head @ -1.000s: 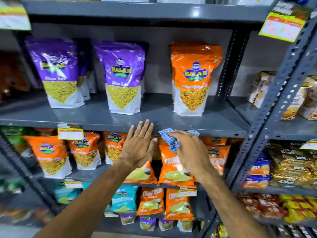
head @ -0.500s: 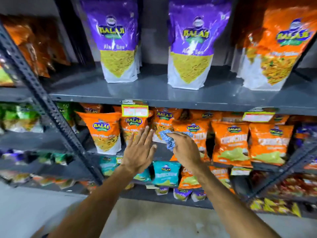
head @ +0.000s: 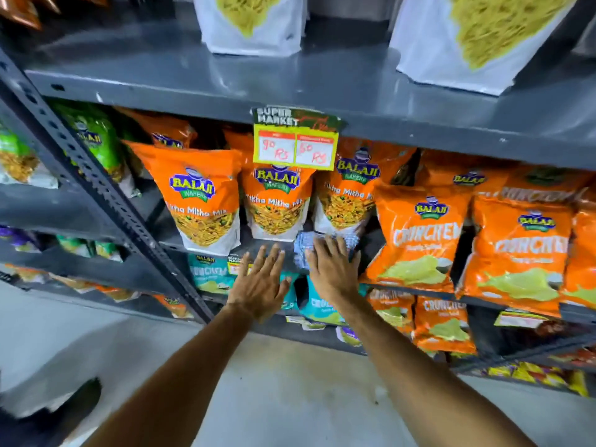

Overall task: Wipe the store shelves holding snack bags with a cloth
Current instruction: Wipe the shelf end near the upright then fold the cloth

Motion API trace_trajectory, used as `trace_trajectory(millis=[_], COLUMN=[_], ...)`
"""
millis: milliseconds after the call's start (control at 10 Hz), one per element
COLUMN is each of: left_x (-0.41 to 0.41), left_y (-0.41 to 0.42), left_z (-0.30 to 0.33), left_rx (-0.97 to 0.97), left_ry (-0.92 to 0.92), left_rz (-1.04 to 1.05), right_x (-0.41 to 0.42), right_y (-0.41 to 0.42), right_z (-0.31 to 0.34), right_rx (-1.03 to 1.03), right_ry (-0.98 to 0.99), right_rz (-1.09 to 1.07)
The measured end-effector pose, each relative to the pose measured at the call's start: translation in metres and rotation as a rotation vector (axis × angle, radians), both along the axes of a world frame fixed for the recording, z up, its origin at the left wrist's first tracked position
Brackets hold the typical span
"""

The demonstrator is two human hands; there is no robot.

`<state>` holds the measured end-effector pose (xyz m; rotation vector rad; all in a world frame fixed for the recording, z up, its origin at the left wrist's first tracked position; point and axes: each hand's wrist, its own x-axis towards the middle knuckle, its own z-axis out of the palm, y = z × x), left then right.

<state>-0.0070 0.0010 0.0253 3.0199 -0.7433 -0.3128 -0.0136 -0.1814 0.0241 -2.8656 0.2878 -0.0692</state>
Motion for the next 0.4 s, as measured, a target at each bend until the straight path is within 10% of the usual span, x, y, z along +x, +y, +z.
trace_trajectory(millis=[400], left_x=[0.015], left_y=[-0.007], left_z=[-0.022], left_rx=[-0.004], left_ry=[-0.004], left_rz=[0.006], right_x=[-0.002], right_y=[0.007], right_z=[-0.022], right_rx=[-0.108], right_ry=[0.039], right_rz=[0.048])
